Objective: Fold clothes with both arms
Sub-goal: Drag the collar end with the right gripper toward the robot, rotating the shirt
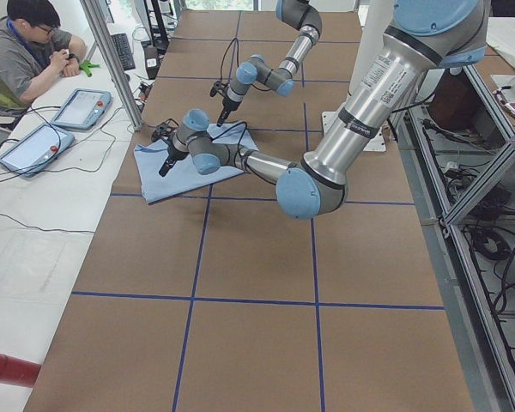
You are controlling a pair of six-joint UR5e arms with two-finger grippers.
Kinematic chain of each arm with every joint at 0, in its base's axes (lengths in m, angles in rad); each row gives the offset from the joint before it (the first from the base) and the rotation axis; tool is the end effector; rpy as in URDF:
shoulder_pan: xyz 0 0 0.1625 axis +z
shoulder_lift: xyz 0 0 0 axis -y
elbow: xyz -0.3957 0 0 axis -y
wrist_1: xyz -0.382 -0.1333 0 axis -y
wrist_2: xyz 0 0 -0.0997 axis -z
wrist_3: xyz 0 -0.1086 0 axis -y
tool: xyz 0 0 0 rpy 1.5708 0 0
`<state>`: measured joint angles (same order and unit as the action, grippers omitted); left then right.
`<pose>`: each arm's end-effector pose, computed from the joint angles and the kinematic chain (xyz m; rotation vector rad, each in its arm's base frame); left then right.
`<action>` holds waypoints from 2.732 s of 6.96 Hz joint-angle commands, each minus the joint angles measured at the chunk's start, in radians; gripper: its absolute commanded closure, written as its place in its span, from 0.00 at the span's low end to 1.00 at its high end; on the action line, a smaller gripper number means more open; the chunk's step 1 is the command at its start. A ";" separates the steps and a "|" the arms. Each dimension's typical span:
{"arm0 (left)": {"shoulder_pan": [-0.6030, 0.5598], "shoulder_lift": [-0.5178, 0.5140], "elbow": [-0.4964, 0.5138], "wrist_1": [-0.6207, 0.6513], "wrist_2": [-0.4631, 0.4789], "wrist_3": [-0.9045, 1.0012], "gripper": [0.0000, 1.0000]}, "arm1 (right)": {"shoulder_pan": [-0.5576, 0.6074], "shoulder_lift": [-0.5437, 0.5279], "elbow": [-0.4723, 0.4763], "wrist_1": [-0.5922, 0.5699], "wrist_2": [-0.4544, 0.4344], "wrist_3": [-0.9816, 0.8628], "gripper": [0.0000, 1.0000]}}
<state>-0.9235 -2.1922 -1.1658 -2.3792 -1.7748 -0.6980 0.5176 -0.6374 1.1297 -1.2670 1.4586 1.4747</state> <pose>0.3611 -0.6623 0.3722 0.6827 0.7813 0.0584 -0.6245 -0.5230 0.2217 0.3444 -0.7323 0.4431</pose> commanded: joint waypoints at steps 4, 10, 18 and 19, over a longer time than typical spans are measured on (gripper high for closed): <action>0.000 0.000 0.001 0.000 0.000 0.000 0.00 | -0.004 0.004 -0.002 0.000 -0.003 0.006 0.50; 0.000 0.002 0.002 0.000 0.000 0.002 0.00 | -0.011 0.004 -0.002 0.000 -0.003 0.010 0.65; 0.000 0.000 0.000 -0.012 0.000 0.000 0.00 | -0.120 -0.369 0.622 -0.240 -0.079 0.016 1.00; 0.000 0.000 0.000 -0.014 0.000 0.000 0.00 | -0.176 -0.475 0.754 -0.258 -0.114 0.060 1.00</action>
<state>-0.9235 -2.1921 -1.1657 -2.3893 -1.7748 -0.6979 0.4094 -0.9758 1.6995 -1.4892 1.3897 1.5011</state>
